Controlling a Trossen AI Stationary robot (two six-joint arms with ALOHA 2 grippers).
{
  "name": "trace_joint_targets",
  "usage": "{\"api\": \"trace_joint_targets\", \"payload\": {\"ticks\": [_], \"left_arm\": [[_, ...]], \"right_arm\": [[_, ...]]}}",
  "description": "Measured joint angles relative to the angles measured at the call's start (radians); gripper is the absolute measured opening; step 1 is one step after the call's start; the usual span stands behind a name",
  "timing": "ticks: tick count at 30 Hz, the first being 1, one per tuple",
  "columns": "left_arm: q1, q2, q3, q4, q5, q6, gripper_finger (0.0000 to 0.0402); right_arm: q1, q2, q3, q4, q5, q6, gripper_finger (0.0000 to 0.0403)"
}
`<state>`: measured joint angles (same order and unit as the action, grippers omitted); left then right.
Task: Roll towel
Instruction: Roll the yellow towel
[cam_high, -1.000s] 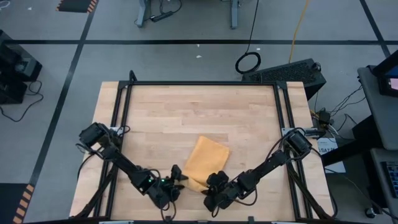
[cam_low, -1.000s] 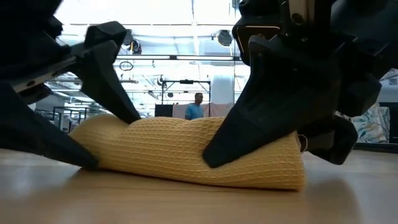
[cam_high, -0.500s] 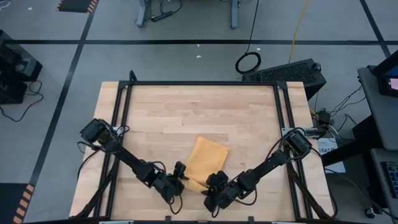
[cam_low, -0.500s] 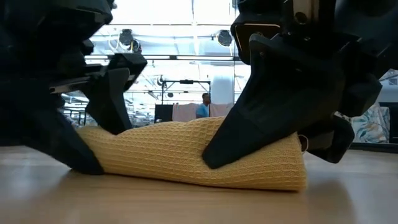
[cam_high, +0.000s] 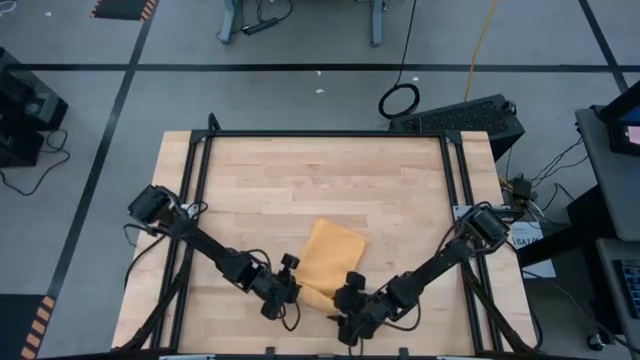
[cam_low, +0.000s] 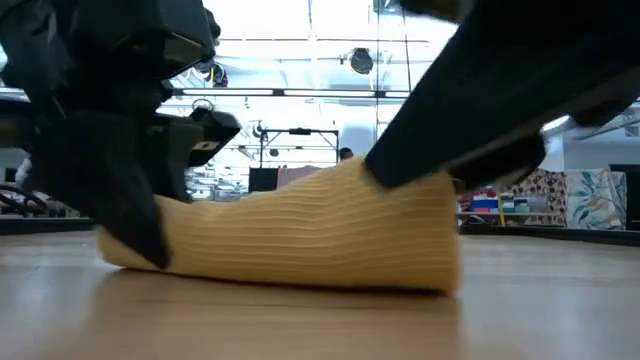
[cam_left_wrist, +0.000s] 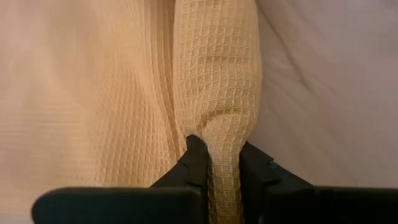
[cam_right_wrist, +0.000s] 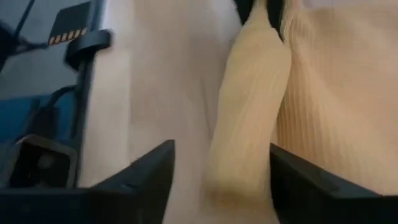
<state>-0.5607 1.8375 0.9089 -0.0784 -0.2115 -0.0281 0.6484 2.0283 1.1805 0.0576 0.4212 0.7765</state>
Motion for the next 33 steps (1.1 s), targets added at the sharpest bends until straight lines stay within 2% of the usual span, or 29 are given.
{"api": "trace_joint_targets", "payload": {"ticks": [2, 5, 9, 11, 16, 19, 24, 33], "left_arm": [[0.01, -0.027, -0.002, -0.035, 0.073, -0.068, 0.0045], [0.029, -0.06, -0.004, -0.073, 0.187, -0.149, 0.0045], [0.058, -0.081, -0.005, -0.085, 0.285, -0.201, 0.0048], [0.084, -0.081, -0.005, -0.08, 0.347, -0.228, 0.0048], [0.153, -0.079, -0.005, -0.07, 0.451, -0.257, 0.005], [0.195, -0.079, -0.005, -0.069, 0.539, -0.281, 0.0051], [0.235, -0.08, -0.033, -0.056, 0.584, -0.283, 0.0052], [0.247, -0.081, -0.098, 0.087, 0.622, -0.334, 0.0053]], "right_arm": [[0.024, -0.019, 0.0, -0.024, 0.024, -0.031, 0.0238], [0.07, -0.035, 0.0, -0.052, 0.119, -0.095, 0.0267], [0.124, -0.027, 0.001, 0.014, 0.289, -0.267, 0.0284], [0.135, -0.008, 0.001, 0.055, 0.342, -0.345, 0.0285], [0.12, 0.07, 0.001, 0.195, 0.355, -0.56, 0.0286], [0.102, 0.103, 0.001, 0.233, 0.412, -0.631, 0.0286], [0.087, 0.104, 0.002, 0.218, 0.449, -0.642, 0.0285], [0.043, 0.104, 0.002, 0.156, 0.387, -0.542, 0.0273]]}}
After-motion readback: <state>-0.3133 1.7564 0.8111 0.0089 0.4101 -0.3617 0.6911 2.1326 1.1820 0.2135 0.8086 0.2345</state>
